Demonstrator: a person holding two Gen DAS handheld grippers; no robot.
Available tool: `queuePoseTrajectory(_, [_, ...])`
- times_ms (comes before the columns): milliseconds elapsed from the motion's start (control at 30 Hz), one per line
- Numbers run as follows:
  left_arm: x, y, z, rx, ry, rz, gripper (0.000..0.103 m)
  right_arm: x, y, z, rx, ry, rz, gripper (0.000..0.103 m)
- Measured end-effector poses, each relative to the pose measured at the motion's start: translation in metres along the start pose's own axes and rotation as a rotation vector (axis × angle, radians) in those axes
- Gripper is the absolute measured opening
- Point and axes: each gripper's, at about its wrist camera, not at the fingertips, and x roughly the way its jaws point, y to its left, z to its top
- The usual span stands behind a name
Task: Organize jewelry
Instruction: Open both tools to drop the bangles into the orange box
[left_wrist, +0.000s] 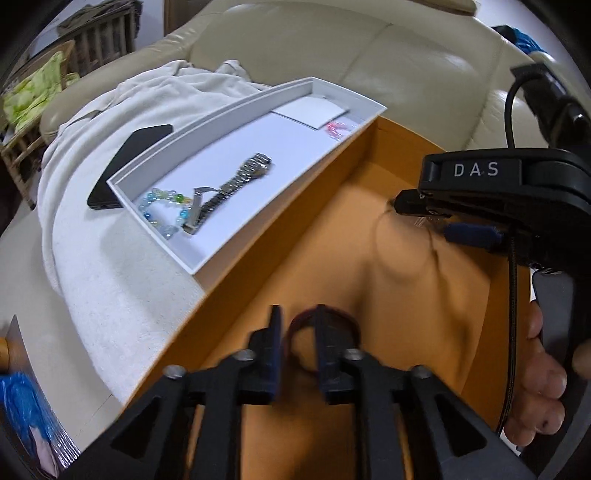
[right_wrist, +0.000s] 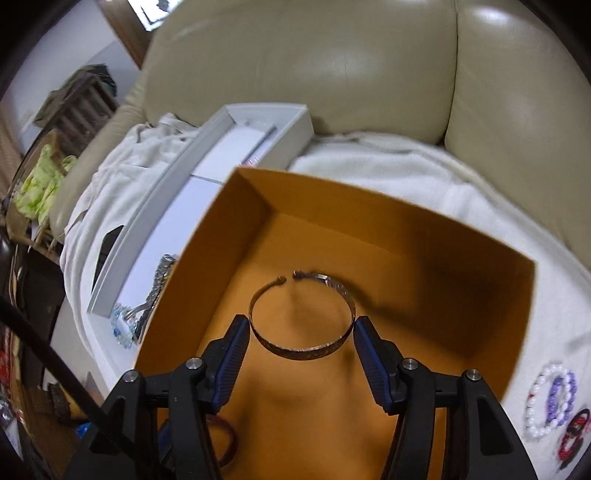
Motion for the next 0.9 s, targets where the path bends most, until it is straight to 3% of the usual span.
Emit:
queuePoseTrajectory(67, [-0.003,-0.002,0.0,-0.003,-0.015,0.004,0.046,-0.001,-0.006,0.003,0.031,0.012,0.018,0.069])
queuePoseTrajectory(200, [-0.013,-0.01,0.003,-0.002,-0.09,-0.004,0.047,-0.037,-0.028,-0.004,0.083,-0.082,0.096,0.07])
queuePoseTrajectory(300, [-0.032,-0.023,0.0,0.035,-0.2,0.031,0.049,-0.082,-0.044,-0.023,0.065,-0.178,0.107,0.07])
queuePoseTrajectory(433, [-0.057,-0.054,-0.011,0.12,-0.327,0.046,0.056,-0.158,-0.099,-0.072,0.099,-0.335,0.071,0.069])
queuePoseTrajectory(633, [-0.083,-0.101,-0.036,0.262,-0.473,0.008,0.065,-0.24,-0.213,-0.165,0.31,-0.483,0.005,0.066])
queuePoseTrajectory(767, [-0.095,-0.134,-0.054,0.362,-0.532,-0.044,0.066,-0.256,-0.271,-0.216,0.473,-0.525,0.011,0.065])
queuePoseTrajectory(900, [-0.092,-0.165,-0.066,0.448,-0.497,-0.156,0.068,-0.241,-0.312,-0.24,0.604,-0.513,0.06,0.062])
